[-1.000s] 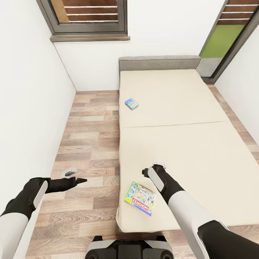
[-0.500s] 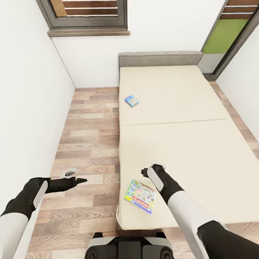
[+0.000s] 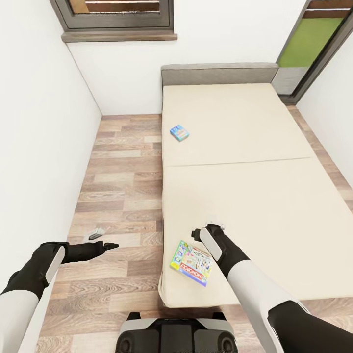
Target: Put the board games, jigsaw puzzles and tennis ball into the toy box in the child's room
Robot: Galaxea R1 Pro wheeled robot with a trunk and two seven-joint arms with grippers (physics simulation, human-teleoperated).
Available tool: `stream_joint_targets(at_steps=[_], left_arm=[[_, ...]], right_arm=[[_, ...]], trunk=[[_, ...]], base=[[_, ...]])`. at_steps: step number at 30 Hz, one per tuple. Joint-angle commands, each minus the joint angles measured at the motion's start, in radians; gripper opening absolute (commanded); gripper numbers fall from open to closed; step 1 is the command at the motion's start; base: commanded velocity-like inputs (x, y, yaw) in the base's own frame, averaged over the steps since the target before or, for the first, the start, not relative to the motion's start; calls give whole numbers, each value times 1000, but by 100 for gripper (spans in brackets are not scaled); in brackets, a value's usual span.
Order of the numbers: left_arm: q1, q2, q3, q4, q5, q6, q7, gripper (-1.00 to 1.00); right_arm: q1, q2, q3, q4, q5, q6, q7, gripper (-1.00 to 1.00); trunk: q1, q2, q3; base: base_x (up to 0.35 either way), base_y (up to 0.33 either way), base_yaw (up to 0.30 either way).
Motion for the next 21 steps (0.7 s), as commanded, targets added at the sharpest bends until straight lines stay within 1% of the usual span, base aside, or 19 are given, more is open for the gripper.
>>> stream_joint_targets(at_steps=[1,4,11,21], left_arm=[[0,0,2,0,1,5,-3,100],[0,0,1,0,1,5,-3,100],[0,0,2,0,1,5,-3,100],[0,0,2,0,1,5,-3,100]], right_arm=[[-1,0,3,-1,-7,3,-8,100],[-1,0,3,-1,-7,3,-8,100],[-1,0,3,-1,-5,3,-8,100],[-9,0,6,-4,-3,10,-7,100]], trunk=[[0,-2,-3],[0,-2,-8],[0,-2,-19],[0,-2,-36]], base=[[-2,0,0],[-1,46,0],[0,119,0],[0,17,0]])
